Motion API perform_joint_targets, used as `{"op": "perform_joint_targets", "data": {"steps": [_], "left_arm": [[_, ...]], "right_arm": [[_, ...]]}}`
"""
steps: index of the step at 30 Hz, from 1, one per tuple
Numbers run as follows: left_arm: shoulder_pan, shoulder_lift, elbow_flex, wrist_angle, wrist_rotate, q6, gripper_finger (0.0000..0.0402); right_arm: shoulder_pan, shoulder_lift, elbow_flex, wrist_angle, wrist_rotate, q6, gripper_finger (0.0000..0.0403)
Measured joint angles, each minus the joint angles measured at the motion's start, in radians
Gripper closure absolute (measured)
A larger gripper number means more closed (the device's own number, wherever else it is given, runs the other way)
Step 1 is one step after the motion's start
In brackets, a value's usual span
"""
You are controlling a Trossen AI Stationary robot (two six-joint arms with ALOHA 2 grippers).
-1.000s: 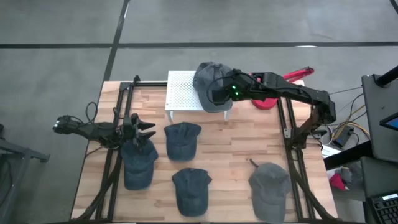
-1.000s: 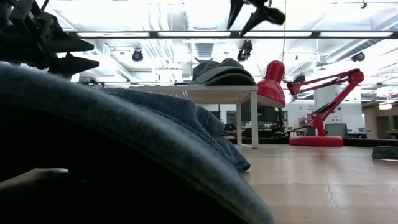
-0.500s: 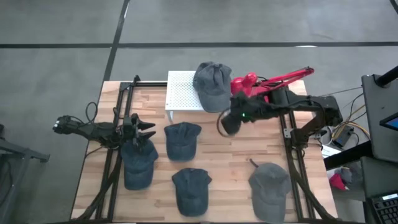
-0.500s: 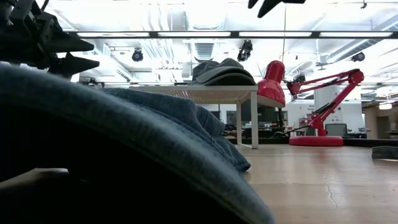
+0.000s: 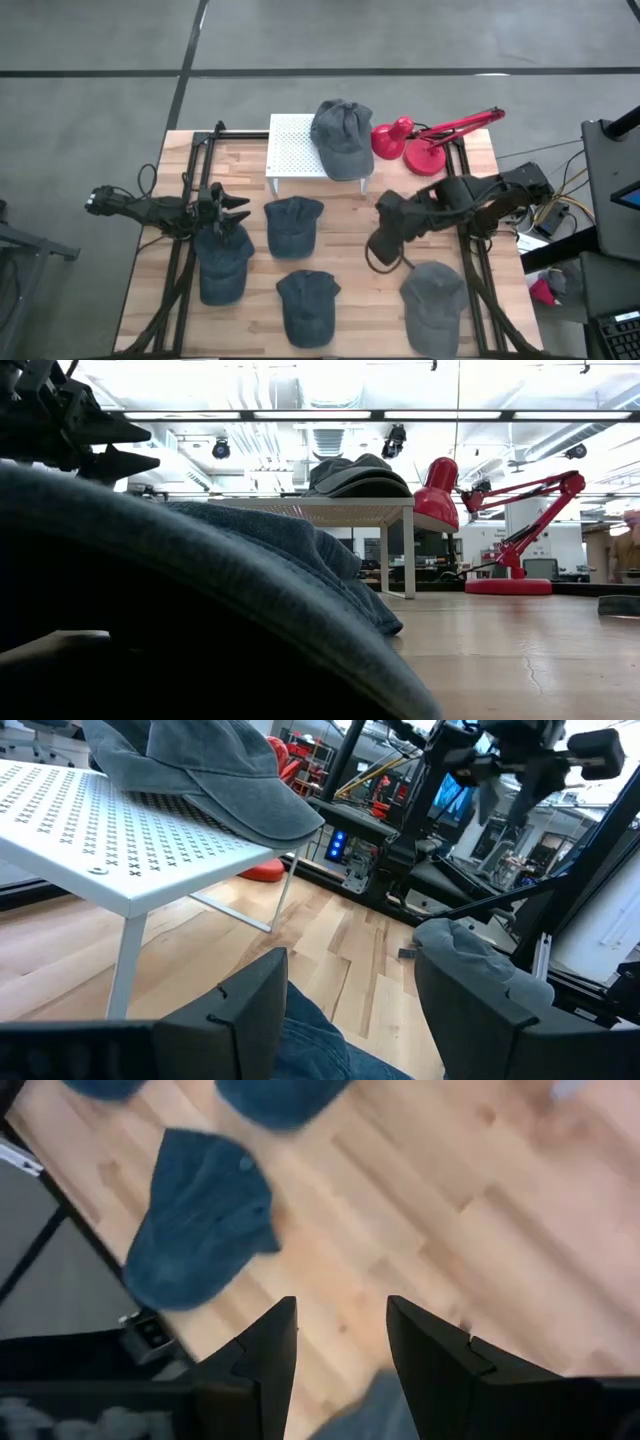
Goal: Pick & Place hat
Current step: Stack the gray cap on the gray caps on the shelf
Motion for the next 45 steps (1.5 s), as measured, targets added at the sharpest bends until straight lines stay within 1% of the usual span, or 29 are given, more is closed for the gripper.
{"op": "perform_joint_targets", "data": {"steps": [6, 10, 15, 19, 22, 27, 31, 37, 41, 45], "left_arm": [[0.0, 0.0, 0.0, 0.0, 0.0, 0.0, 0.0179], [0.0, 0.0, 0.0, 0.0, 0.0, 0.001, 0.0179], [0.0, 0.0, 0.0, 0.0, 0.0, 0.006, 0.0179], [0.0, 0.0, 0.0, 0.0, 0.0, 0.006, 0.0179], [0.0, 0.0, 0.0, 0.0, 0.0, 0.006, 0.0179], [0.0, 0.0, 0.0, 0.0, 0.0, -0.006, 0.0179], [0.0, 0.0, 0.0, 0.0, 0.0, -0.007, 0.0179], [0.0, 0.0, 0.0, 0.0, 0.0, -0.008, 0.0179], [0.0, 0.0, 0.0, 0.0, 0.0, -0.008, 0.0179], [0.0, 0.0, 0.0, 0.0, 0.0, -0.008, 0.0179]], "right_arm": [[0.085, 0.0, -0.007, -0.112, -0.079, 0.25, 0.0253], [0.147, 0.0, -0.01, -0.186, -0.093, 0.391, 0.026], [0.214, 0.0, -0.01, -0.201, -0.108, 0.511, 0.0264], [0.26, 0.005, -0.02, -0.205, -0.113, 0.581, 0.0258], [0.293, 0.007, -0.047, -0.203, -0.122, 0.647, 0.0248], [0.357, 0.007, -0.122, -0.189, -0.196, 0.76, 0.0228], [0.416, 0.007, -0.193, -0.117, -0.22, 0.852, 0.0208], [0.49, 0.006, -0.285, 0.015, -0.222, 1.017, 0.0177], [0.524, 0.006, -0.338, 0.064, -0.224, 1.084, 0.0153], [0.531, 0.006, -0.38, 0.087, -0.28, 1.128, 0.0128]]}}
